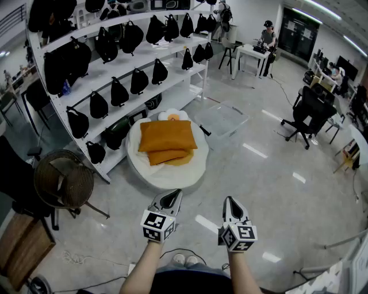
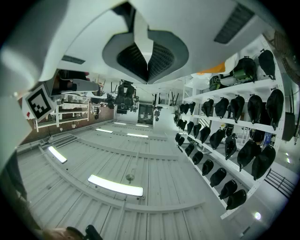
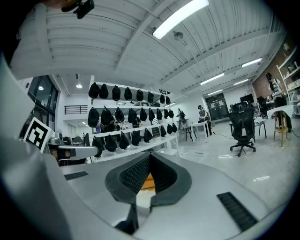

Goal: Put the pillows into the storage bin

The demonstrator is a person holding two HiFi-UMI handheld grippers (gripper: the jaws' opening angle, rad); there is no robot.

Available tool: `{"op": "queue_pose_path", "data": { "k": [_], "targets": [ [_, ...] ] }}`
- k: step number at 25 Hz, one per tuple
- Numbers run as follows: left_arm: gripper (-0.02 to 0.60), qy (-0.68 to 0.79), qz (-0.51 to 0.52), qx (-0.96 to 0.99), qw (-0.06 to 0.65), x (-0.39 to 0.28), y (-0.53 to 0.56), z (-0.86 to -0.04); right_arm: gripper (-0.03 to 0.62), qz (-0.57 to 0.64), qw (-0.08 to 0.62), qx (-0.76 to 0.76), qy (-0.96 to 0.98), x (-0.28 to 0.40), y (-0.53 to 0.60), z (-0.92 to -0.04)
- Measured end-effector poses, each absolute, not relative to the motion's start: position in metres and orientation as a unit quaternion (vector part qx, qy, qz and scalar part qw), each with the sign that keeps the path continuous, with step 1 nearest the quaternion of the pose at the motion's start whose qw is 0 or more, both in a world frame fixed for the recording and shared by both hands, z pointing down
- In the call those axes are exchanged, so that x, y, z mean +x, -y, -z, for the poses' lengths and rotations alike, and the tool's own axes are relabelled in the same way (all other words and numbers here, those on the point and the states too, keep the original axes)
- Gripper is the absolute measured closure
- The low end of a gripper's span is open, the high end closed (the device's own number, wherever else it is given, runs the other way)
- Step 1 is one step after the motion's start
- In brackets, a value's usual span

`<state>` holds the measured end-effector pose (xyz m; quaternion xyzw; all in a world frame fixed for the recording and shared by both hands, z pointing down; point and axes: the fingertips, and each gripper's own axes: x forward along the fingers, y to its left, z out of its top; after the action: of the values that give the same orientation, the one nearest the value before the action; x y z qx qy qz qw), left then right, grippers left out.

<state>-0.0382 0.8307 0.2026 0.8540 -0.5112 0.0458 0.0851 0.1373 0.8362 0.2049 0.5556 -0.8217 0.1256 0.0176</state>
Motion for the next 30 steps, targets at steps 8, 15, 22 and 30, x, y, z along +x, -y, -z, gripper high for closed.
{"op": "queue_pose_path", "data": {
  "k": [8,15,22,30],
  "targets": [
    [0.560,0.504,-0.047,0.857,0.094,-0.034,-0.829,-0.210,0.592,-0.135,0.013,0.558,0.819,0.138,-0.835,-0.209],
    [0.560,0.487,-0.052,0.864,0.113,-0.025,-0.832,-0.221,0.591,-0.152,0.007,0.550,0.821,0.138,-0.837,-0.214],
    [0.557,0.470,-0.051,0.870,0.143,-0.020,-0.833,-0.236,0.589,-0.158,0.018,0.536,0.829,0.129,-0.839,-0.224],
    [0.448,0.461,-0.026,0.874,0.149,-0.025,-0.831,-0.231,0.491,-0.186,-0.014,0.539,0.821,0.132,-0.834,-0.221]
  ]
}}
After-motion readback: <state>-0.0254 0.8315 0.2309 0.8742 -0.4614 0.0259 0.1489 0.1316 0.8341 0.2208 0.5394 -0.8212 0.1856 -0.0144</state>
